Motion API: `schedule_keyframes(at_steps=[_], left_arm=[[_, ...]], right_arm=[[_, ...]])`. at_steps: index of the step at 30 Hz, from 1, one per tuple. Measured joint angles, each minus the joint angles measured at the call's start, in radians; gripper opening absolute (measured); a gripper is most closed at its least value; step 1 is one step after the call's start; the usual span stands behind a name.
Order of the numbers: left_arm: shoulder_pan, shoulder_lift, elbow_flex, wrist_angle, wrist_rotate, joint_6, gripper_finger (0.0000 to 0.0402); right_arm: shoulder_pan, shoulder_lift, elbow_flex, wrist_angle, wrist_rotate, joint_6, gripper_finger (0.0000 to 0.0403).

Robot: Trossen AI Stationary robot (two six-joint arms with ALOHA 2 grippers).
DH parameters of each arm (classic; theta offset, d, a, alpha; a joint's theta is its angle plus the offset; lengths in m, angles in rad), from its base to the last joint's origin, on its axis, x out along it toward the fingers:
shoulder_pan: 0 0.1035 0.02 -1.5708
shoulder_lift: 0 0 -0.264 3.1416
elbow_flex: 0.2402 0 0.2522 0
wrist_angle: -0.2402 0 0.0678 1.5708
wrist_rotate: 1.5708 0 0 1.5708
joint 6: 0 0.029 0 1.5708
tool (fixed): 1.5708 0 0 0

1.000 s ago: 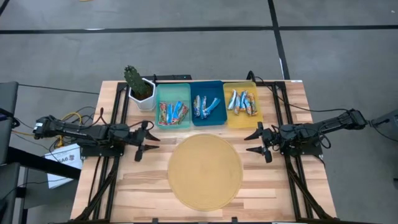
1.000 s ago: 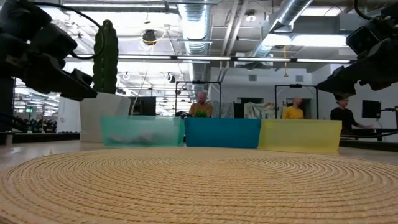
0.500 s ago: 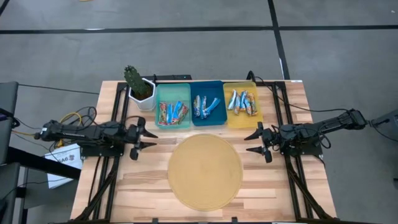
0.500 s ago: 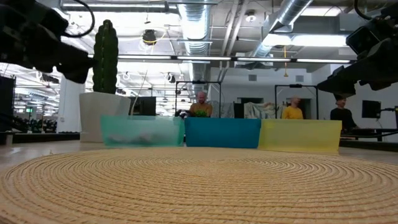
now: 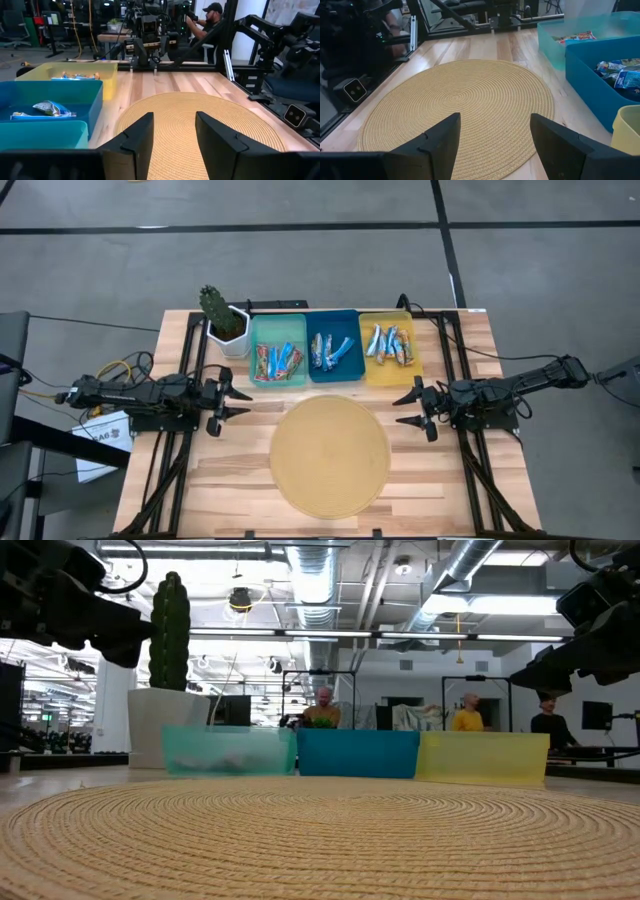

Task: Pick and place Granola Bars by type
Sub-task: Return to Home Position

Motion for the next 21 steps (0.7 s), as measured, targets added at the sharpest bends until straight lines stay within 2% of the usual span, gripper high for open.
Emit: schedule_keyframes(at_steps=[21], left_arm=[[0.0,0.0,0.0,0.0,0.0,0.023,0.0139]], right_arm=[[0.0,0.0,0.0,0.0,0.0,0.0,0.0234]])
